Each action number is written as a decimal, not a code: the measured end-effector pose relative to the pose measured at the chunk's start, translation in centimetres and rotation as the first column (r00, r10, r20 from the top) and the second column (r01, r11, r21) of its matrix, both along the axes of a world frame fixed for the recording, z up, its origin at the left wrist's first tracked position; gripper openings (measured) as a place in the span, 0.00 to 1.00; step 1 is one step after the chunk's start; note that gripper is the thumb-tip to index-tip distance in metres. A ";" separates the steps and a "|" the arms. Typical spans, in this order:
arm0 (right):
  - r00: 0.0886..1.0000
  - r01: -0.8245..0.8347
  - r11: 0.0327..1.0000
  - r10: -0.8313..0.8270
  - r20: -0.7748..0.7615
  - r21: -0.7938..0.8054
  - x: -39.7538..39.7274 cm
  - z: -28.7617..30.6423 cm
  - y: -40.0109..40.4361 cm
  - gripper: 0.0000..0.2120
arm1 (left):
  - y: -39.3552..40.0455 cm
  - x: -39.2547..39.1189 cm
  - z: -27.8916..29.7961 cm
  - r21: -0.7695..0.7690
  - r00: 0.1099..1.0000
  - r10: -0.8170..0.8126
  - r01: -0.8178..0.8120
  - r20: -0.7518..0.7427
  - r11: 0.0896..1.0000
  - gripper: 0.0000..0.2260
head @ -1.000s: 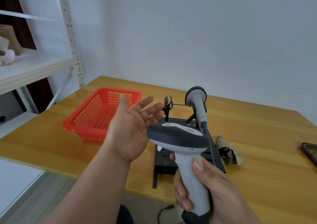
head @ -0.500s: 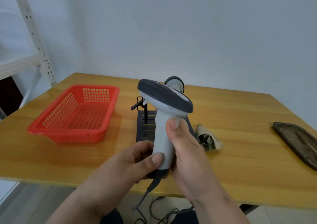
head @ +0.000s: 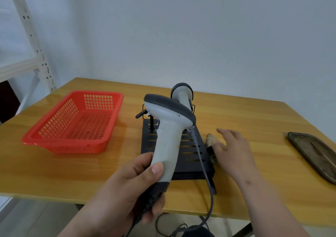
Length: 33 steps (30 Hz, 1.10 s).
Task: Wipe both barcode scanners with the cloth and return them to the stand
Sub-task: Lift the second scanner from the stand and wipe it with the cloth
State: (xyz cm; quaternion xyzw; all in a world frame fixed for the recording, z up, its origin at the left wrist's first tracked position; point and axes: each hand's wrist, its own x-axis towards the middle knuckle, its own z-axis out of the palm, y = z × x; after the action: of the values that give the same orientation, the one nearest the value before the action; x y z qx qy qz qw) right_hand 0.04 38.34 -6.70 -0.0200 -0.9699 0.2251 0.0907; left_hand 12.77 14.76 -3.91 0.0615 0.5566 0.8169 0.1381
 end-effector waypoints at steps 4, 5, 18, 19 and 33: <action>0.986 -0.089 0.982 0.063 0.157 0.165 -2.1 -2.8 0.4 0.22 | -0.1 -0.1 -0.2 -0.044 1.000 0.012 -0.013 -0.025 0.999 0.22; 0.985 -0.099 0.973 0.066 0.159 0.210 -2.3 -3.2 0.5 0.22 | -0.1 -0.1 -0.2 -0.032 0.999 0.000 -0.001 -0.035 0.999 0.22; 0.976 -0.160 0.300 -0.092 -0.196 -0.940 6.5 6.7 -0.6 0.15 | 0.5 0.6 0.4 0.274 0.996 -0.086 0.076 0.024 0.959 0.28; 0.970 -0.218 0.314 -0.036 -0.241 -0.924 8.1 7.4 -1.5 0.15 | 0.7 0.6 0.6 0.294 0.995 -0.088 0.073 0.038 0.953 0.28; 0.680 -0.563 0.764 0.211 -0.702 -0.316 13.3 4.4 -10.1 0.10 | 2.5 2.0 2.3 -0.170 0.907 0.415 -0.421 -0.067 0.891 0.20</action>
State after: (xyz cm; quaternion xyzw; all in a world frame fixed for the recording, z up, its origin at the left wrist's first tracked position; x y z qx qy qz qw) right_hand 13.35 28.19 -2.28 0.2474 -0.7662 0.4798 0.3486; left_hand 14.82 17.27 -1.57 -0.0604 0.6305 0.7726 -0.0438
